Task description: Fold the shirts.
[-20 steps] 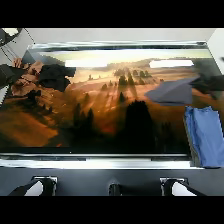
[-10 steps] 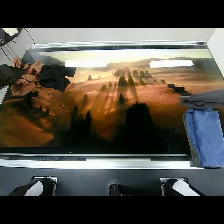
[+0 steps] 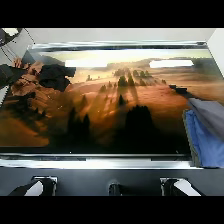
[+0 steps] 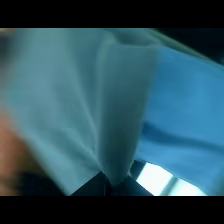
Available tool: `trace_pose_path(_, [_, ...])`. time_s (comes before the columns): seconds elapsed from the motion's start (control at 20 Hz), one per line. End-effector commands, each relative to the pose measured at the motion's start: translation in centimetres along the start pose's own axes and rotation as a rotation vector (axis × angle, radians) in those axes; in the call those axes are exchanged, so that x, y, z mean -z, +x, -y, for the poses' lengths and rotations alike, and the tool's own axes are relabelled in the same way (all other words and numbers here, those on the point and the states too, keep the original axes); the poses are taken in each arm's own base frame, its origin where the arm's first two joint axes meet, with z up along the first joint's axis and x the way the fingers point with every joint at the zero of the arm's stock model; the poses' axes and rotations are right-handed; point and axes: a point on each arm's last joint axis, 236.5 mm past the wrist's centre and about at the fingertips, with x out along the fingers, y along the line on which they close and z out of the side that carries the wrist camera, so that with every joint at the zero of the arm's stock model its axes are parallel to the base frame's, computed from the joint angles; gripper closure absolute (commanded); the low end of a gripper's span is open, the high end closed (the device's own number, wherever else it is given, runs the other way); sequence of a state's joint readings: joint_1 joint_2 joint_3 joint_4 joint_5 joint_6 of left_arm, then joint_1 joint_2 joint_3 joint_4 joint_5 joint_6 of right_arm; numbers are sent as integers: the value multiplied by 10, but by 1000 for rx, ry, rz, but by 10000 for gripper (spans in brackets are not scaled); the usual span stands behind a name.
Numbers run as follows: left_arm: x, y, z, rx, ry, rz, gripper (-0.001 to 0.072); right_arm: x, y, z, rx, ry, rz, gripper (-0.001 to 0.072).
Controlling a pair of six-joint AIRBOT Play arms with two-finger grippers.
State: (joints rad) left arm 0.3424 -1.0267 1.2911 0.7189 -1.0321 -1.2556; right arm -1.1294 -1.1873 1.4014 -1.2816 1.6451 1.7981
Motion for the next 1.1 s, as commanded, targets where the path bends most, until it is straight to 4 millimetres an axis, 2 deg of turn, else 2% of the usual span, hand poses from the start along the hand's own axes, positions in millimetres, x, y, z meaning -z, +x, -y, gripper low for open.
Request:
trace_pose_path(0.0, [0, 0, 0, -1, 0, 1, 678, 38, 38, 66, 210, 10, -174, 664])
trace_pose_path(0.1, [0, 0, 0, 0, 0, 0, 679, 45, 63, 82, 241, 0, -196, 664])
trace_pose_path(0.2, [0, 0, 0, 0, 0, 0, 678, 44, 82, 93, 256, -6, -177, 664])
trace_pose_path(0.35, [0, 0, 2, 4, 1, -1, 678, 34, 90, 102, 285, -17, -132, 663])
trace_pose_path(0.4, [0, 0, 3, 9, -2, 1, 679, 31, 91, 102, 286, -20, -121, 597])
trace_pose_path(0.45, [-1, 0, 6, 20, -8, 6, 679, 24, 92, 99, 272, -36, -94, 276])
trace_pose_path(0.5, [-4, -1, 11, 36, -14, 15, 679, 19, 91, 87, 223, -95, -80, 4])
trace_pose_path(0.55, [-10, -4, 18, 47, -2, 28, 679, 10, 85, 72, 171, -140, -51, 26])
trace_pose_path(0.65, [-29, -14, 36, 23, 112, 59, 681, -30, 48, 21, 49, -231, 114, 28])
trace_pose_path(0.7, [-42, -19, 39, -43, 199, 68, 683, -53, 18, -17, 1, -320, 247, 29])
trace_pose_path(0.75, [-54, -23, 35, -146, 265, 75, 683, -68, -16, -63, -45, -420, 389, 30])
trace_pose_path(0.8, [-68, -27, 24, -284, 329, 85, 682, -71, -48, -112, -106, -515, 518, 30])
trace_pose_path(0.85, [-78, -27, 12, -413, 381, 82, 682, -59, -75, -162, -184, -613, 615, 30])
trace_pose_path(0.9, [-78, -22, 1, -509, 416, 58, 681, -32, -95, -213, -281, -712, 681, 30])
trace_pose_path(0.95, [-66, -11, -10, -570, 440, -4, 680, 4, -102, -253, -374, -782, 688, 30])
trace_pose_path(1.0, [-43, 3, -18, -585, 431, -104, 674, 49, -94, -285, -453, -834, 619, 30])
trace_pose_path(1.05, [-6, 14, -30, -599, 388, -248, 559, 95, -75, -301, -483, -884, 507, 30])
